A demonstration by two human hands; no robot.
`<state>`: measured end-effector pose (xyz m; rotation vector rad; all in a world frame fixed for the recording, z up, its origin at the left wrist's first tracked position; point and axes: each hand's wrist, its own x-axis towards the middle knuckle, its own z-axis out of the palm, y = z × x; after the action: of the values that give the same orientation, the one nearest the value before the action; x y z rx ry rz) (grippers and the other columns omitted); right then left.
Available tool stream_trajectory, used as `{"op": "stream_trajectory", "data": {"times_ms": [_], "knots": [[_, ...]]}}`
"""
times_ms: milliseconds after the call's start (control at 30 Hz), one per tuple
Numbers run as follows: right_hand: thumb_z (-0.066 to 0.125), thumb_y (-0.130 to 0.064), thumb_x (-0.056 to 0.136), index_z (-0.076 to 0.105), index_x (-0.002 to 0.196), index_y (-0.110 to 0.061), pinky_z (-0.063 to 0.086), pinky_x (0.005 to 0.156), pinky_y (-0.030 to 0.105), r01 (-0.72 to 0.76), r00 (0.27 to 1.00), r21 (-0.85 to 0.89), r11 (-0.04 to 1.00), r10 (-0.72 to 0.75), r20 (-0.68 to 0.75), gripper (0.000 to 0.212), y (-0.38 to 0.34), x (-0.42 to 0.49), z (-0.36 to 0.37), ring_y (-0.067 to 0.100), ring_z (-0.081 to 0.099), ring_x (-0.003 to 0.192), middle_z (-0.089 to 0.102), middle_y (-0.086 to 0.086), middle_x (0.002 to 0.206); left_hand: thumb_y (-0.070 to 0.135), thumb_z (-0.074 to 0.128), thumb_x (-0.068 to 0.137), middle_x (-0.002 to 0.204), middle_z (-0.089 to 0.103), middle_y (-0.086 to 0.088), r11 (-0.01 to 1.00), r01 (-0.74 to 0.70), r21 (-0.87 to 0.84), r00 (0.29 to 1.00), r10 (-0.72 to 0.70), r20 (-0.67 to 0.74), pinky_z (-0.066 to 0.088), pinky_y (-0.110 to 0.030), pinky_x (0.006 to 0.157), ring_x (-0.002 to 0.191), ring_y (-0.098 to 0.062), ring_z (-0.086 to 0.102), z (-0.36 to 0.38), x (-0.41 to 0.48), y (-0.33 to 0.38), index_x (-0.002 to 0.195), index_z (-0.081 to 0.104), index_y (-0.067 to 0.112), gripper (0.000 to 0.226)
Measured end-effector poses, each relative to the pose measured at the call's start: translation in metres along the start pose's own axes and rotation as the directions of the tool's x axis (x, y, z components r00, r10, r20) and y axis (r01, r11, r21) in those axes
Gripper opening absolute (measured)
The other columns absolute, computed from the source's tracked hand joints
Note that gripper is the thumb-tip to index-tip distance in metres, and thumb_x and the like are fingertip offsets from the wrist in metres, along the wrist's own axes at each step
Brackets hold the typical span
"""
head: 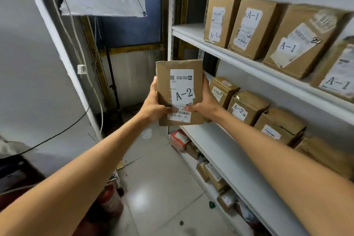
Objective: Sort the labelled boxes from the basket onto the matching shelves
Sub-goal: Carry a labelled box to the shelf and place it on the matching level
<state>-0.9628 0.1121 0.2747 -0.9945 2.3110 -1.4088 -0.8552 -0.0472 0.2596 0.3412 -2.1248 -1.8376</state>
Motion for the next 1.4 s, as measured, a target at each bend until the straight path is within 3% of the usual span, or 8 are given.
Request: {"op": "stream_trajectory", "data": {"times_ms": [533, 900, 1067, 1200, 1300, 1400], "knots": [[0.084, -0.010, 0.071, -0.005, 0.152, -0.035, 0.037, 0.109, 0.054, -0.105, 0.991, 0.108, 0.989, 0.113, -0.069, 0.124, 0.080, 0.166, 0.010, 0.023, 0.037, 0.138, 0.034, 0.001, 0.152, 0.002, 0.083, 0.064, 0.137, 0.047, -0.002, 0.993, 0.079, 0.092, 0.995, -0.084, 0.052, 0.049, -0.054, 0.096, 0.125, -0.024, 0.051, -0.024, 0.184, -0.053, 0.149, 0.006, 0.039, 0.120], [0.085, -0.008, 0.069, -0.010, 0.151, -0.034, 0.037, 0.108, 0.047, -0.271, 0.951, 0.133, 0.953, 0.286, -0.115, 0.128, 0.133, 0.229, -0.002, 0.024, 0.036, 0.138, 0.032, 0.006, 0.153, 0.003, 0.074, 0.079, 0.140, 0.048, -0.003, 0.981, 0.187, 0.059, 0.955, -0.196, 0.224, 0.049, -0.053, 0.097, 0.121, -0.024, 0.055, -0.013, 0.292, -0.104, 0.149, 0.005, 0.040, 0.105], [0.084, -0.007, 0.070, -0.012, 0.152, -0.026, 0.035, 0.106, 0.038, -0.345, 0.907, 0.127, 0.930, 0.365, -0.211, 0.128, 0.154, 0.266, 0.001, 0.018, 0.035, 0.135, 0.031, 0.005, 0.153, 0.003, 0.073, 0.079, 0.135, 0.049, -0.001, 0.979, 0.189, 0.080, 0.932, -0.204, 0.298, 0.053, -0.045, 0.093, 0.114, -0.021, 0.058, -0.005, 0.354, -0.126, 0.148, 0.006, 0.035, 0.101], [0.085, -0.008, 0.067, -0.005, 0.153, -0.024, 0.039, 0.108, 0.041, -0.408, 0.838, 0.145, 0.902, 0.432, -0.333, 0.125, 0.167, 0.301, 0.008, 0.018, 0.038, 0.133, 0.035, 0.006, 0.149, 0.002, 0.077, 0.075, 0.140, 0.048, -0.007, 0.970, 0.228, 0.090, 0.896, -0.245, 0.370, 0.047, -0.054, 0.099, 0.120, -0.026, 0.056, -0.006, 0.408, -0.147, 0.150, -0.005, 0.034, 0.115], [0.083, -0.004, 0.070, -0.004, 0.154, -0.024, 0.040, 0.104, 0.030, -0.461, 0.770, 0.187, 0.867, 0.496, -0.401, 0.123, 0.174, 0.323, 0.014, 0.014, 0.041, 0.127, 0.038, 0.006, 0.147, 0.005, 0.079, 0.074, 0.137, 0.052, -0.008, 0.961, 0.245, 0.129, 0.864, -0.277, 0.421, 0.049, -0.053, 0.097, 0.114, -0.023, 0.059, -0.007, 0.443, -0.160, 0.149, 0.010, 0.030, 0.105], [0.074, 0.002, 0.078, -0.007, 0.154, -0.024, 0.036, 0.096, 0.019, -0.492, 0.717, 0.189, 0.850, 0.518, -0.466, 0.114, 0.181, 0.336, 0.023, 0.020, 0.036, 0.135, 0.034, 0.007, 0.150, 0.002, 0.076, 0.076, 0.134, 0.050, -0.003, 0.965, 0.211, 0.158, 0.844, -0.262, 0.469, 0.051, -0.042, 0.092, 0.115, -0.020, 0.054, -0.002, 0.468, -0.169, 0.147, 0.019, 0.026, 0.094]]}}
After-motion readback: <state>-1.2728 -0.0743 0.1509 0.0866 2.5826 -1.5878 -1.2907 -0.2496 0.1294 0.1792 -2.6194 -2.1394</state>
